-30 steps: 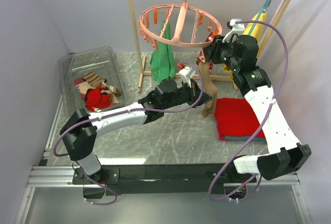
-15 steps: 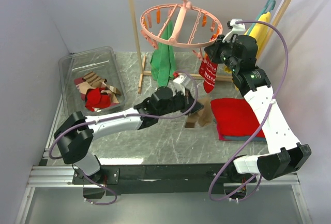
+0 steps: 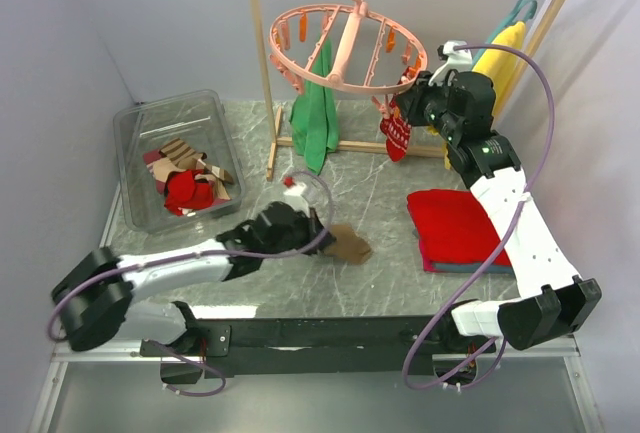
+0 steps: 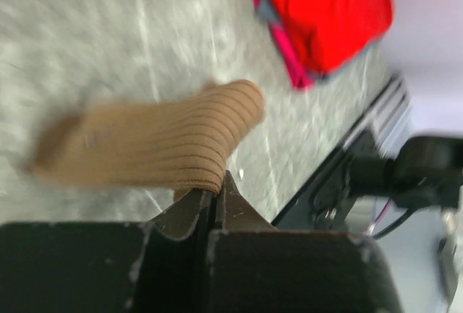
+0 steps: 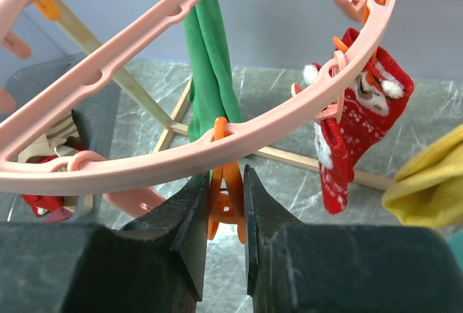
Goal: Remove the socks clipped to the hanger
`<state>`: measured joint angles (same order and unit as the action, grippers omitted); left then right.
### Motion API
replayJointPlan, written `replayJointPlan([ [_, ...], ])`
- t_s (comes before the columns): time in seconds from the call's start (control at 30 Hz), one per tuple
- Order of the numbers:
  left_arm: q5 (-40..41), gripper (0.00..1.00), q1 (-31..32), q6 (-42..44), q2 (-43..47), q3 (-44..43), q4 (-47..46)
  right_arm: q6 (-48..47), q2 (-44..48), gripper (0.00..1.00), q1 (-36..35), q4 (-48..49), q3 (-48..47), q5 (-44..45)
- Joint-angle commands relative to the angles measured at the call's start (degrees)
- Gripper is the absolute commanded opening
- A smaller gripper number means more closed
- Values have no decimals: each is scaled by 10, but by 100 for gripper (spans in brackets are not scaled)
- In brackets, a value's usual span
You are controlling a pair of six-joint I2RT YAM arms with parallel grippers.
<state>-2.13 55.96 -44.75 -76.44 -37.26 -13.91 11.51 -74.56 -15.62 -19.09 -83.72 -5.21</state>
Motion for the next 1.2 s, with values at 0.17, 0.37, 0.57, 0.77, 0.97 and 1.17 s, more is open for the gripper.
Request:
replayJointPlan([
  [0.17,12,1,-238,15,203,-34,137,7,28,0,-4,23,9,-6],
  [0.37,-20,3,-416,72,211,-172,248,7,34,0,-4,26,13,-7],
  [0.57,-92,2,-545,78,126,-283,296,9,43,0,-3,27,17,-8],
  [0.77,-246,1,-659,-32,45,-280,175,10,50,0,-4,32,18,-11],
  [0.97,-322,1,-706,-130,-77,-313,115,13,54,0,-4,33,20,-20],
  [1.17,-303,5,-726,-117,-194,-353,137,14,59,0,-4,34,27,-24],
])
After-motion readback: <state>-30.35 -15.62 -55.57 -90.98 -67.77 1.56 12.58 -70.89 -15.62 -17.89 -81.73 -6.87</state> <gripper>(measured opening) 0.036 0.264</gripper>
